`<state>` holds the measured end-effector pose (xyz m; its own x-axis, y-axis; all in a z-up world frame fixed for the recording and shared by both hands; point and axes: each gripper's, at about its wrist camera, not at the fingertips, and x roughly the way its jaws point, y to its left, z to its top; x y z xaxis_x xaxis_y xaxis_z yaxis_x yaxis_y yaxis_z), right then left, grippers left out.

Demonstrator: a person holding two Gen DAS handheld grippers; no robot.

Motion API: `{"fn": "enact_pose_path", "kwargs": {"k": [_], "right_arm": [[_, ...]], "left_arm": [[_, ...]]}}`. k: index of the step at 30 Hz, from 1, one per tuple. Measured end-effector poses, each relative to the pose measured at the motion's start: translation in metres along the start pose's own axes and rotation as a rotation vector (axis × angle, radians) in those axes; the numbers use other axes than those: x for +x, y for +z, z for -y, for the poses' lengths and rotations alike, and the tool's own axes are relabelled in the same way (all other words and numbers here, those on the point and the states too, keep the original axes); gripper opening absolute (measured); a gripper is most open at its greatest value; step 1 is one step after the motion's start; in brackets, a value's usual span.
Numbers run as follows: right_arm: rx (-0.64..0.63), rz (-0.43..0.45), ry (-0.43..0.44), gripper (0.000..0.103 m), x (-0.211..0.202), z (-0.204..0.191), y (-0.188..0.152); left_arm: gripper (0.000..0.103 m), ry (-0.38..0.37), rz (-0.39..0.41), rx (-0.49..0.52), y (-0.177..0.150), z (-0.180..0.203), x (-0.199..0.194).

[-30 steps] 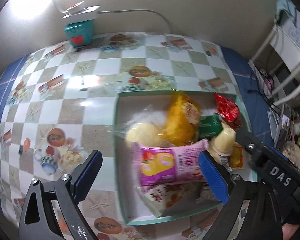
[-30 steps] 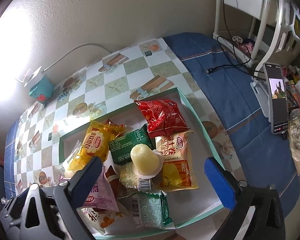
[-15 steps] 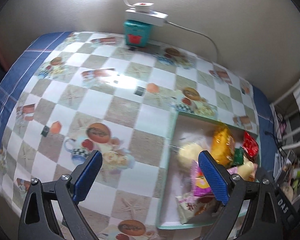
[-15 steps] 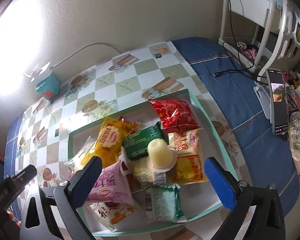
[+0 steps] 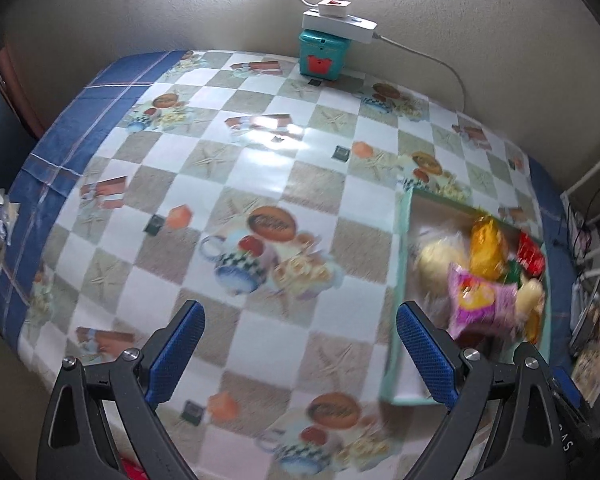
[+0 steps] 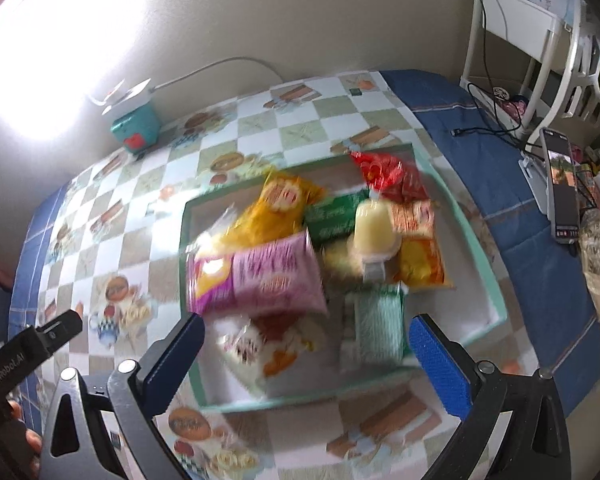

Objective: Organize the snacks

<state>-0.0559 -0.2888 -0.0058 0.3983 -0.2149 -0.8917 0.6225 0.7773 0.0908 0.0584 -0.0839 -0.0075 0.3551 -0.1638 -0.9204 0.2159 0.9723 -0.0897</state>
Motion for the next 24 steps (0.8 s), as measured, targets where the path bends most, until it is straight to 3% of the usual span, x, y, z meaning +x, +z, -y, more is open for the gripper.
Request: {"fn": "enact_pose_path", "kwargs": {"k": [11,24], "right_arm": [[-0.053,-0.008,-0.043,0.103,-0.015,-0.008,-0.056],[-0.087,0.032,-0.055,0.103,-0.033,-0.015,-0.078]], "left_arm": [[0.097,0.065,-0.035,0.106,-0.055,-0.02,-0.006],[0.097,0.09,0.0,0.149,-0.075,-0.027,-0.021]]}}
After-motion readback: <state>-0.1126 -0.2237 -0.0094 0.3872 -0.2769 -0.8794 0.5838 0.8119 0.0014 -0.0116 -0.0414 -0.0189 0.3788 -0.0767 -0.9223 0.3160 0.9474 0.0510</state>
